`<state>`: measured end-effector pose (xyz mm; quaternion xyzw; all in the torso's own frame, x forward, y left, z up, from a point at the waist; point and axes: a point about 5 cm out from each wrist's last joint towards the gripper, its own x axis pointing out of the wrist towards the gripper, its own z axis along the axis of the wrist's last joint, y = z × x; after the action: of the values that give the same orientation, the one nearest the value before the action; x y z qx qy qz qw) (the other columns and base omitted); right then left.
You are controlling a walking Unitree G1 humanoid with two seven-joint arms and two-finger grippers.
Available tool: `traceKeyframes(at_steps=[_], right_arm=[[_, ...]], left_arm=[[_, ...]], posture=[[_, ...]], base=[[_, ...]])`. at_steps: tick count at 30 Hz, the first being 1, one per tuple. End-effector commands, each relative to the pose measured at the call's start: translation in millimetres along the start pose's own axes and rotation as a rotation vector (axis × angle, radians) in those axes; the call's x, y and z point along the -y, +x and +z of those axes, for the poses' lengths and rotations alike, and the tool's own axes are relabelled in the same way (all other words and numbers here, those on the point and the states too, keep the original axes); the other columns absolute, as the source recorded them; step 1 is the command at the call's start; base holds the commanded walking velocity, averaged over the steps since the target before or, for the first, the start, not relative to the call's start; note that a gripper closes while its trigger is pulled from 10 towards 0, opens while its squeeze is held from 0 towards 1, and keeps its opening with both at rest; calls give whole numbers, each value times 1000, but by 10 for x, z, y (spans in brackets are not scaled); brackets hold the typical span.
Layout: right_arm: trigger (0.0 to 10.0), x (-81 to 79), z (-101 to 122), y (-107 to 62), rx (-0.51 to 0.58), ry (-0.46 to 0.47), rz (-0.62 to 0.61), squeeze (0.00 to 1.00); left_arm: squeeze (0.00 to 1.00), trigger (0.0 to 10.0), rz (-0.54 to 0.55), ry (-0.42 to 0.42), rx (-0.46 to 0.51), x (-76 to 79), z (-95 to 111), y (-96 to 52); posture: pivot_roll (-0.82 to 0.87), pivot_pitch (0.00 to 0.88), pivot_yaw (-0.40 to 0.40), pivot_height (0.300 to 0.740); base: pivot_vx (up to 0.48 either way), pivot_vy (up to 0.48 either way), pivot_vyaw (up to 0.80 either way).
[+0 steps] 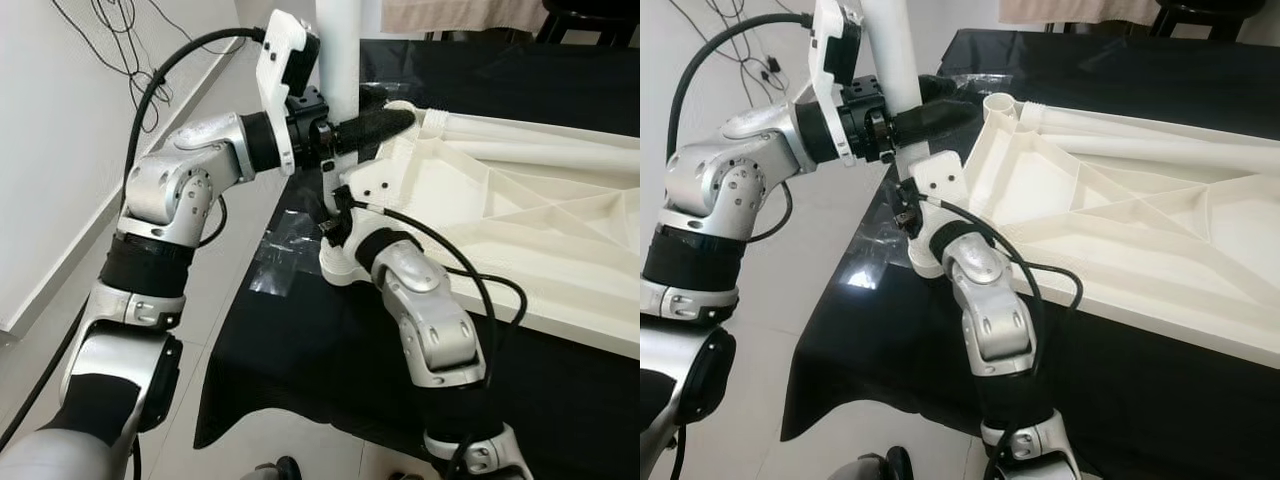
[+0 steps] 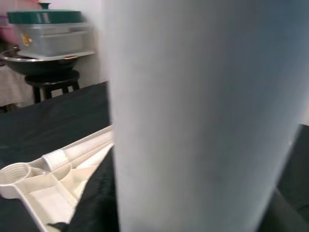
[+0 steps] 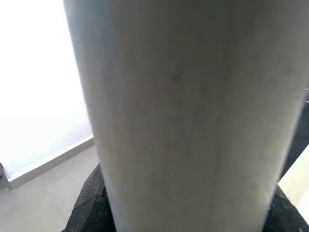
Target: Building children table
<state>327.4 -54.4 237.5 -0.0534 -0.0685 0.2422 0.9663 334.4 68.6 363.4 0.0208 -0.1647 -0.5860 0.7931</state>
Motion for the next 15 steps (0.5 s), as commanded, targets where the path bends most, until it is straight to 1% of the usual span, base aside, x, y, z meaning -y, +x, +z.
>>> traceKeyframes(at_steps=[1,2,3,5,6,7,8,11,12,13,14,15], right_arm=[[0,-130,-530,26,-259,100,30,0],[0,-130,-530,26,-259,100,30,0],[0,-115,-511,44,-252,87,25,0],[0,-102,-499,57,-250,79,21,0],[8549,-88,-487,66,-248,71,17,0],[8549,-88,-487,66,-248,71,17,0],[10000,-82,-464,66,-244,69,10,0],[10000,-56,-405,65,-239,44,10,0],[10000,-23,-344,71,-220,30,13,216],[10000,-1,-301,74,-205,22,15,216],[10000,48,-235,98,-179,13,57,1000],[10000,81,-191,114,-162,7,88,1000]], left_arm=[[0,2275,-125,5,10,174,31,184],[0,2275,-125,5,10,174,31,184],[0,0,-127,11,11,175,44,181],[0,0,-130,13,11,174,50,175],[0,0,-133,14,10,176,51,170],[0,0,-133,14,10,176,51,170],[0,0,-136,15,8,178,47,165],[0,0,-146,16,4,190,32,166],[0,0,-150,16,3,193,32,168],[0,0,-153,17,3,196,34,170],[0,0,-156,17,3,200,38,173],[0,0,-159,18,4,203,41,175]], posture=[[-12,229,88,740],[-12,229,88,740],[-9,223,87,740],[-8,220,85,740],[-8,220,85,740],[-8,220,85,740],[-6,218,87,740],[-7,215,88,740],[-6,212,90,740],[-6,212,90,740],[-2,209,91,740],[-2,209,91,740]], base=[[0,0,0],[0,0,0],[0,0,0],[0,0,0],[0,0,0],[0,0,0],[0,0,0],[0,0,0],[0,0,0],[0,0,0],[0,0,0],[0,0,0]])
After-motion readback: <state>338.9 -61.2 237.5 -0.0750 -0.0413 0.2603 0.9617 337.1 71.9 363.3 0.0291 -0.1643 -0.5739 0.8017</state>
